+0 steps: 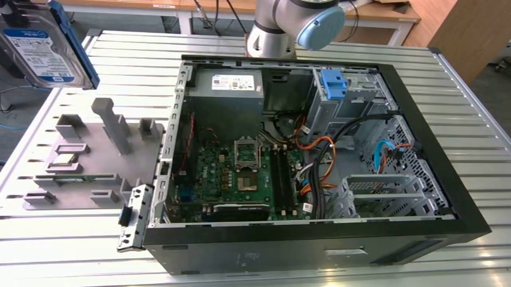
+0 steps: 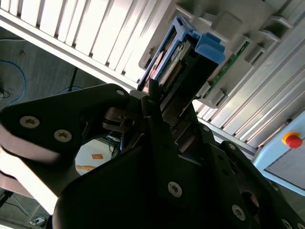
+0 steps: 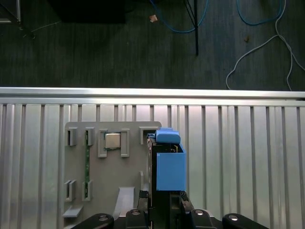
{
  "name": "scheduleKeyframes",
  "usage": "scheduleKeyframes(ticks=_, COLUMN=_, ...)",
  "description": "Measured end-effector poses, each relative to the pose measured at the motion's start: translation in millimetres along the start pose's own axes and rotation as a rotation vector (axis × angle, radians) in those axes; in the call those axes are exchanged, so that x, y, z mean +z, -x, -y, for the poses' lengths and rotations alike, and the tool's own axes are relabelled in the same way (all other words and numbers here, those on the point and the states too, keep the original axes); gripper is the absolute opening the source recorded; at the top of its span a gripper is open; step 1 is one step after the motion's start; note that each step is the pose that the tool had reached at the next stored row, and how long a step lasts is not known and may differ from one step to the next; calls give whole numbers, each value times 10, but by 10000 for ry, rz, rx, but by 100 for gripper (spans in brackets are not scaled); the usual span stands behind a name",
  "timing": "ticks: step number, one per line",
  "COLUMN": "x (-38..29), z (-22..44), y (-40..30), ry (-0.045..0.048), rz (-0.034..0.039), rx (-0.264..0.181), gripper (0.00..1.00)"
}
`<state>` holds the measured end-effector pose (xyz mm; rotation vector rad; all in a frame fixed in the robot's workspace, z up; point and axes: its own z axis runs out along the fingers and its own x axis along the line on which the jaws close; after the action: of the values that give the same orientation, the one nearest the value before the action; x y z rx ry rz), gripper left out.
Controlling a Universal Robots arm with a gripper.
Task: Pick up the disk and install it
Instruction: 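Pick up the disk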
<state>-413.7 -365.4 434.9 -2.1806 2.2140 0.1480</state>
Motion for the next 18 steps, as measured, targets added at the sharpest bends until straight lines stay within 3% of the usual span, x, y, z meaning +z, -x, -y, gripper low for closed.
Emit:
scheduleKeyframes(ticks=11, x=-25, z=-1, y=3, ry=0, rz=0, rx=0, gripper=35)
scheduleKeyframes(ticks=18, x=-79, z=-4, y=9, ry=0, rz=-1, rx=0, gripper=35)
